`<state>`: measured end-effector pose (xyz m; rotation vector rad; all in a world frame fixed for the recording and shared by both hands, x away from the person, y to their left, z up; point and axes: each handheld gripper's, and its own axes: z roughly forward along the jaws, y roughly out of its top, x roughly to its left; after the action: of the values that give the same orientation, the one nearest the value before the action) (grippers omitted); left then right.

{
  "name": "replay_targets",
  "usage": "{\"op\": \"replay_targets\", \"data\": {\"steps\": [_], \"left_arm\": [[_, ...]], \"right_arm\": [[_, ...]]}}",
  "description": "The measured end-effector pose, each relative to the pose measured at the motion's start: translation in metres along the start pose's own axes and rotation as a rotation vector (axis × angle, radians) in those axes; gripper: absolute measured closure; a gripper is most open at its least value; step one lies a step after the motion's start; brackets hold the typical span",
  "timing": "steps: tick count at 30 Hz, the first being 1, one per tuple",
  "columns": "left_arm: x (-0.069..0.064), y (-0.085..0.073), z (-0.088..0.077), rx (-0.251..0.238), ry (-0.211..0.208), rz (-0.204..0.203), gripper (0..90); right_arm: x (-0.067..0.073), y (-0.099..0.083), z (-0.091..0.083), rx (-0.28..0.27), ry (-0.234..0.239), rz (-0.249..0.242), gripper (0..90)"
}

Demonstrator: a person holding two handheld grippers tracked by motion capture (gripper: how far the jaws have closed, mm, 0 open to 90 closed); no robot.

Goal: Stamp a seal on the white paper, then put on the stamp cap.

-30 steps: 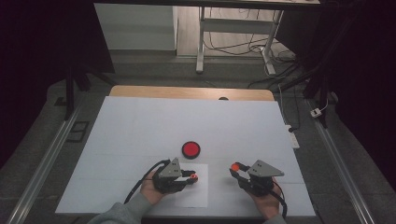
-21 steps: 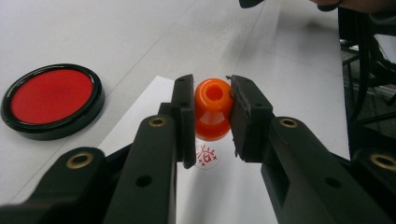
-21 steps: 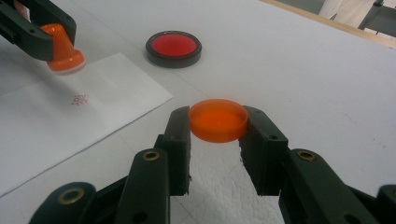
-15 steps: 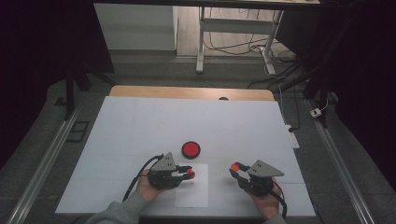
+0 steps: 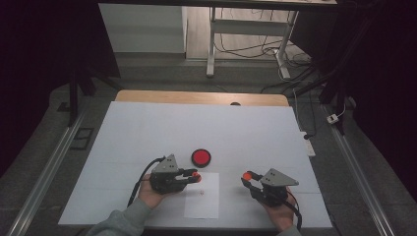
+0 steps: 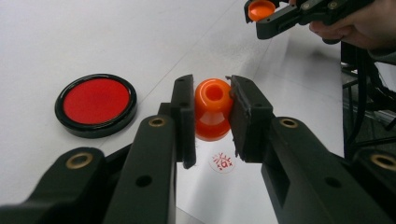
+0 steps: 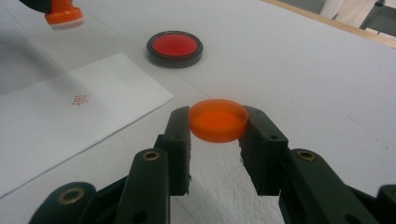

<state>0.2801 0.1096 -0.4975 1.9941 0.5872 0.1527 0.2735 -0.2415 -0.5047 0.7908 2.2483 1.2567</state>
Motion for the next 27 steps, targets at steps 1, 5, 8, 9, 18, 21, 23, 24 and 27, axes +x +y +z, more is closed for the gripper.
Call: {"op": "replay_targets", "data": {"steps": [1,5,8,9,18,21,23,24,27], "left_arm": [[0.001,0.0,-0.002,-0.001,-0.002,-0.005,72.1],[0.002,0.002,-0.01,-0.022,-0.007,-0.016,72.0],[0.004,0.006,-0.017,-0.046,-0.004,-0.021,72.0],[0.004,0.006,-0.018,-0.05,-0.002,-0.021,72.1],[0.007,0.011,-0.029,-0.081,0.001,-0.027,72.1],[0.006,0.011,-0.029,-0.082,0.0,-0.023,72.1],[0.005,0.012,-0.029,-0.082,-0.002,-0.021,72.1],[0.005,0.012,-0.029,-0.081,-0.003,-0.021,72.1],[0.004,0.012,-0.028,-0.079,-0.005,-0.02,72.1]], "right_arm": [[0.0,0.0,0.0,0.003,0.0,-0.002,63.2],[0.001,0.0,0.0,0.001,0.001,-0.006,63.2],[0.0,0.0,0.0,0.003,0.001,-0.003,63.2],[0.0,0.0,0.0,0.004,0.001,-0.004,63.2],[0.001,0.0,0.001,0.004,0.002,-0.007,63.2],[0.001,0.0,0.001,0.006,0.003,-0.009,63.2],[0.001,0.0,0.001,0.006,0.003,-0.009,63.2],[0.001,0.0,0.001,0.005,0.003,-0.009,63.2],[0.001,0.0,0.001,0.005,0.003,-0.008,63.2]]}}
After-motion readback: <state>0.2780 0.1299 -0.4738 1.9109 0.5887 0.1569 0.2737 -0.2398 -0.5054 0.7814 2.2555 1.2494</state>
